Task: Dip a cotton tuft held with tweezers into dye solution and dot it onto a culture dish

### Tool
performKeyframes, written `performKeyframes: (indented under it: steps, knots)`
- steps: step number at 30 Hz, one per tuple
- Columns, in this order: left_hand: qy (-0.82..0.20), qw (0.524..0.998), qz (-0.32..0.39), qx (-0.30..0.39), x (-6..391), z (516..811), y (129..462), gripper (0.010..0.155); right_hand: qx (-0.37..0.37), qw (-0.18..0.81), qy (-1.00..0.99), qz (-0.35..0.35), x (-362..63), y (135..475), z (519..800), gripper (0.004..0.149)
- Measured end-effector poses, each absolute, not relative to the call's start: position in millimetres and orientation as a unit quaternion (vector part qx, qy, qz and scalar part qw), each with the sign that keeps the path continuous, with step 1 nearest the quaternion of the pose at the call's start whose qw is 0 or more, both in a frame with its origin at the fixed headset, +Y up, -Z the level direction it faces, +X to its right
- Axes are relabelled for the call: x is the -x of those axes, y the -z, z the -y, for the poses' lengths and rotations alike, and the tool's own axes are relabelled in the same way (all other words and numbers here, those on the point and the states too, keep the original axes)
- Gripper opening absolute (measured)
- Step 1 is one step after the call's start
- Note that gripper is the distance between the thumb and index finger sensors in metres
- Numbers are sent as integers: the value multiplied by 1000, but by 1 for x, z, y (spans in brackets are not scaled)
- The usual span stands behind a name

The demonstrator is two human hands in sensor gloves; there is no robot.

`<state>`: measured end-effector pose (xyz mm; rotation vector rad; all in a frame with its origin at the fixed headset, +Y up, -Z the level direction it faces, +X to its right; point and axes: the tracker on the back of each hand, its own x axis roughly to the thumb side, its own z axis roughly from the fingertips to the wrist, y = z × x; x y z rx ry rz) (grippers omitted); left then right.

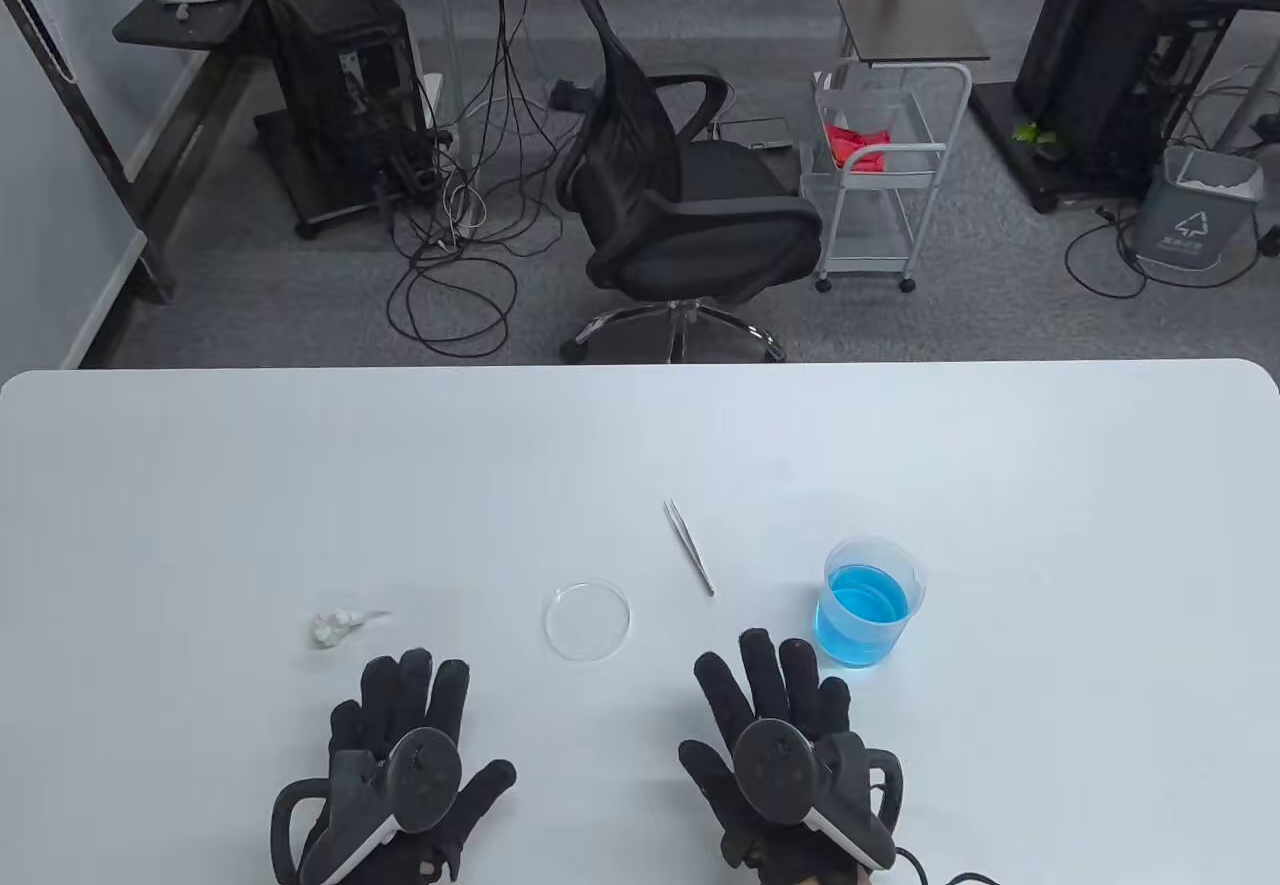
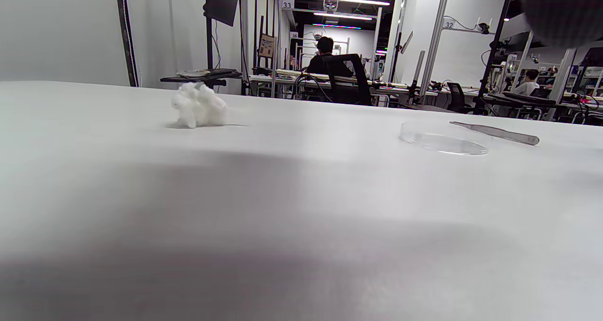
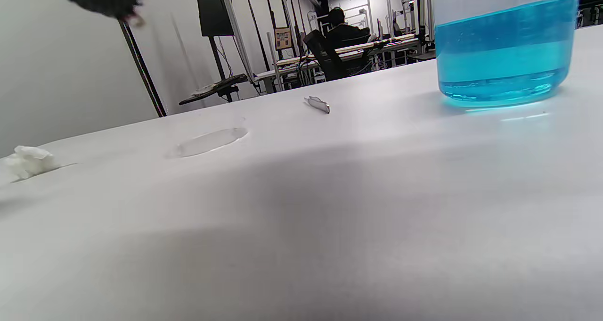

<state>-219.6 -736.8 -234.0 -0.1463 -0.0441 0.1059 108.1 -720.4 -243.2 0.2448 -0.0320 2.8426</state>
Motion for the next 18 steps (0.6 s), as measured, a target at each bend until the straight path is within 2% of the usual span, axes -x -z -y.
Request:
performKeyframes:
  steps: [9, 14, 18]
  knots:
    - [-52, 996, 22, 67, 219, 736, 234, 96, -82, 151, -985, 28, -108, 240, 714, 75]
    - [-53, 996, 23, 67, 217, 736, 234, 96, -65, 170, -979, 92, -106, 241, 688, 74]
    - [-49, 996, 27, 66, 214, 736, 234, 96, -71, 165, -979, 95, -91, 254, 667, 74]
